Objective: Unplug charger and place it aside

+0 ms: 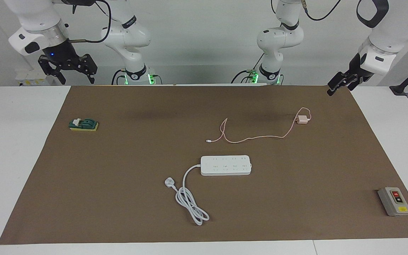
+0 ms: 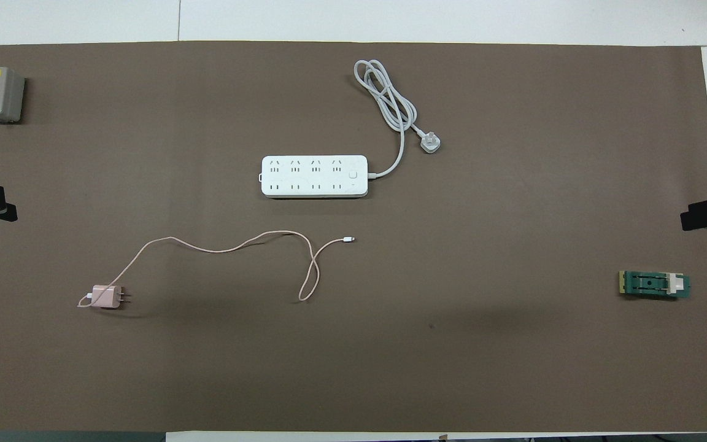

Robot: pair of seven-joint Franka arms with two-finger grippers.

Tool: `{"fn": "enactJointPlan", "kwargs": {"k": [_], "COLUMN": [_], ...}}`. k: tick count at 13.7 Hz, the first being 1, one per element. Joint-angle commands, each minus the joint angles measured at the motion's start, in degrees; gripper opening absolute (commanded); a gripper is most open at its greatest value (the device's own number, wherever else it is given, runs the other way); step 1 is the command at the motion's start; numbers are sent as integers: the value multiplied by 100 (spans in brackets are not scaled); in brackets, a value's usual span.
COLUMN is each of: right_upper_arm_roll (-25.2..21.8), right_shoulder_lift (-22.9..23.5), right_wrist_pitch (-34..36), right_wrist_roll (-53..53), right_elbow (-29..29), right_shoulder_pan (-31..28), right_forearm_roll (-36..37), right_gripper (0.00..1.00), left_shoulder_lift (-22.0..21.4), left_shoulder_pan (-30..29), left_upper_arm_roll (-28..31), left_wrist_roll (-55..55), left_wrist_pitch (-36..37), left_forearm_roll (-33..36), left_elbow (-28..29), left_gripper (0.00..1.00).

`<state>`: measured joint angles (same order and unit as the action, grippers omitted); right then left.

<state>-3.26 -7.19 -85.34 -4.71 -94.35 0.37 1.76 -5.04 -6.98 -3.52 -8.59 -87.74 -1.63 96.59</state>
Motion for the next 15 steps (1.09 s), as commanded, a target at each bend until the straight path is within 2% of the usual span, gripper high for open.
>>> {"fn": "enactJointPlan", "kwargs": {"k": [1, 8, 10, 15], "right_upper_arm_roll": [62, 62, 62, 62], "right_shoulder_lift": [-116, -116, -116, -116], "right_wrist_pitch": [-45, -36, -36, -45], "right_wrist_roll": [-57, -48, -48, -56], "right_elbow": [-127, -118, -118, -118], "right_shoulder_pan": [-54, -54, -63, -81], "right_forearm_roll": [97, 71, 53, 9], "right_gripper": [100, 100, 100, 100], "left_shoulder_lift": [-41, 82, 213, 310], "left_shoulder_pan": [82, 126, 459, 811], "left_upper_arm_roll": [9, -26, 79, 298], "left_wrist_roll": [-90, -81, -81, -46], "left_wrist_pitch": [64, 187, 275, 153], "left_forearm_roll": [136, 128, 162, 145], "left_elbow": [-53, -395, -632, -677], "left_gripper": [100, 100, 100, 100]}}
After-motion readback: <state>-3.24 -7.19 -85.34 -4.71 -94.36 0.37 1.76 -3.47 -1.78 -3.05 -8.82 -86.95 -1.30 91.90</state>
